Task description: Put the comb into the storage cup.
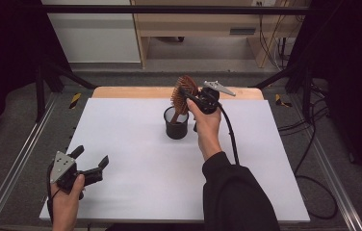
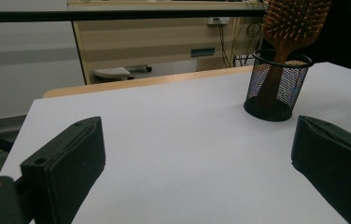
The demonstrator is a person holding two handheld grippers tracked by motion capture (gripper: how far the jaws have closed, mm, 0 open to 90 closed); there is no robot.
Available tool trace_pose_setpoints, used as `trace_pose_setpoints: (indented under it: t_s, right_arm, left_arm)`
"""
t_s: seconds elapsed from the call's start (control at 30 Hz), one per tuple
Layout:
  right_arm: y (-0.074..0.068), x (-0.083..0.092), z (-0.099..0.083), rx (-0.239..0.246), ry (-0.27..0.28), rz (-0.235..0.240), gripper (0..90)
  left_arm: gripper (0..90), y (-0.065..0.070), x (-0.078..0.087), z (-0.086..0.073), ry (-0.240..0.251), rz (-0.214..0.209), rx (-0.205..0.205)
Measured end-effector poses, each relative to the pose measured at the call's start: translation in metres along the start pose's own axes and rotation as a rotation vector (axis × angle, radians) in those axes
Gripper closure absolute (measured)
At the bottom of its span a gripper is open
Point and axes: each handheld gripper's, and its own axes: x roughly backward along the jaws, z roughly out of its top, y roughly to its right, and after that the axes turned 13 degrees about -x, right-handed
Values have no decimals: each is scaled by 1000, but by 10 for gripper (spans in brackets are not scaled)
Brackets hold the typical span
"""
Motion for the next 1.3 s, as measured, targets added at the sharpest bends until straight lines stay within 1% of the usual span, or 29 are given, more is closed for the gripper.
trace_pose_setpoints:
  t_s: [0.33, 0.73, 1.3]
  right_arm:
    - [2, -1, -2, 4, -4, 2, 507]
    - [3, 0, -1, -5, -13, 4, 498]
    - [15, 2, 4, -20, -39, 1, 480]
  left_arm:
    - [33, 0, 0, 0, -3, -1, 0]
    - [33, 1, -1, 0, -3, -3, -1]
    - [33, 1, -2, 0, -7, -9, -3]
